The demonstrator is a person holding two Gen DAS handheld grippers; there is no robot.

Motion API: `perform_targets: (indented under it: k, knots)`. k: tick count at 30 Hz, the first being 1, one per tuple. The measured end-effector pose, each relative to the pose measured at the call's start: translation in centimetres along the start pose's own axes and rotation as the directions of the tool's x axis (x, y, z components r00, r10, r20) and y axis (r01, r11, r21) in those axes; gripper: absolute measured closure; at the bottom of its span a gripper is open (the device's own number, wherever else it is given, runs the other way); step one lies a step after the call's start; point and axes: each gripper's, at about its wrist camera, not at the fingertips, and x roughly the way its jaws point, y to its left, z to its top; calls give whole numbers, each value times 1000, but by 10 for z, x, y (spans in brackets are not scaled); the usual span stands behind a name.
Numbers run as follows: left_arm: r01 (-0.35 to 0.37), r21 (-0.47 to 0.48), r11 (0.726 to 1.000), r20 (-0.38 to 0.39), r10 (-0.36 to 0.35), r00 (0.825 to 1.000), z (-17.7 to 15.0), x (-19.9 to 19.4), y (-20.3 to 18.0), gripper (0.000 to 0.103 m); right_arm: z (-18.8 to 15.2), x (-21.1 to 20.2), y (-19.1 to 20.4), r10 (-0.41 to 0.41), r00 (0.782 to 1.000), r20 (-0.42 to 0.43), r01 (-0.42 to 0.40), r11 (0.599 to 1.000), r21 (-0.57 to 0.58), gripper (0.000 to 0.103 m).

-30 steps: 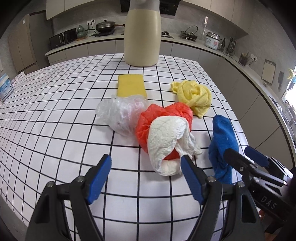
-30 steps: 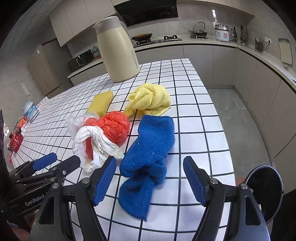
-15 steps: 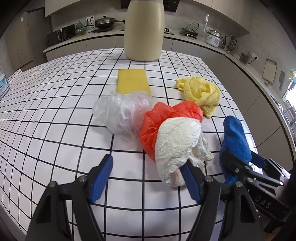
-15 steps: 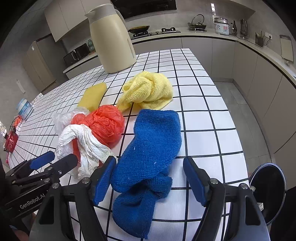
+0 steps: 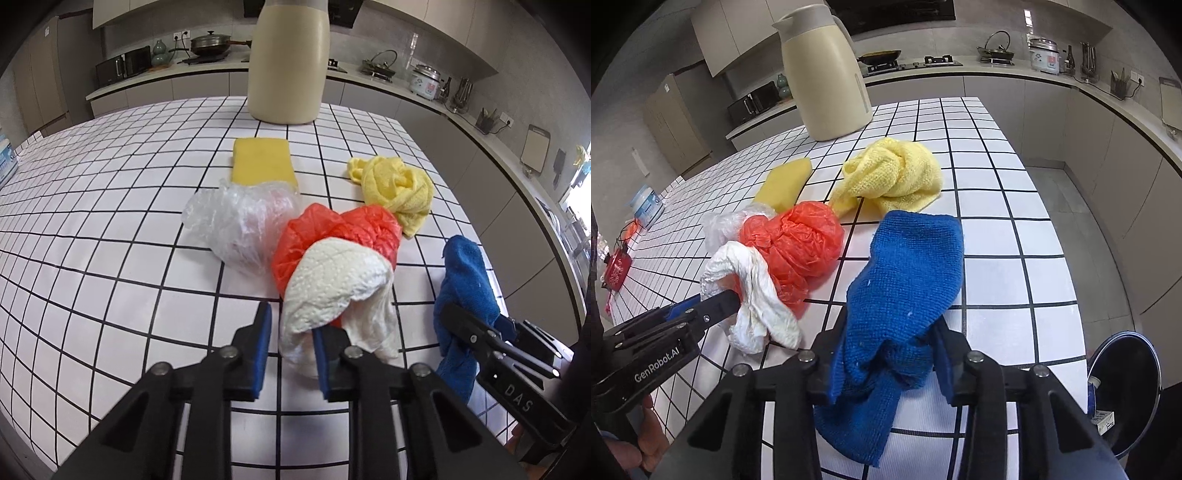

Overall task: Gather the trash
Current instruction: 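Grasp the blue cloth with the right tool while the left tool grasps the white tissue, then carry the blue cloth and white tissue with both tools over the bin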

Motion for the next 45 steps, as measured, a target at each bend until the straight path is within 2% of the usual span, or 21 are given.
perform_targets:
  k: [7, 19, 31, 38, 45]
  knots:
    - [-4, -1, 1000, 47, 4, 999, 0, -19, -2, 84, 1, -17, -2, 12, 999, 40, -12, 1000, 3, 61]
    - [-18, -21, 1000, 59, 19, 998, -13, -34, -3, 86, -8, -34, -8, 28, 998, 50, -28, 1000, -2, 61]
    - [13, -20, 1000, 118, -10, 993, -16, -63, -14, 86, -12, -58, -17, 45, 996, 80, -44, 999, -9, 61]
    - [34, -8, 999, 137, -32, 990, -20, -74, -31, 86, -18, -68, -25, 50, 995, 89, -49, 999, -11, 61]
    - [87, 41, 995, 124, -92, 988, -24, -72, -70, 86, -23, -85, -47, 27, 994, 106, -28, 1000, 13, 61]
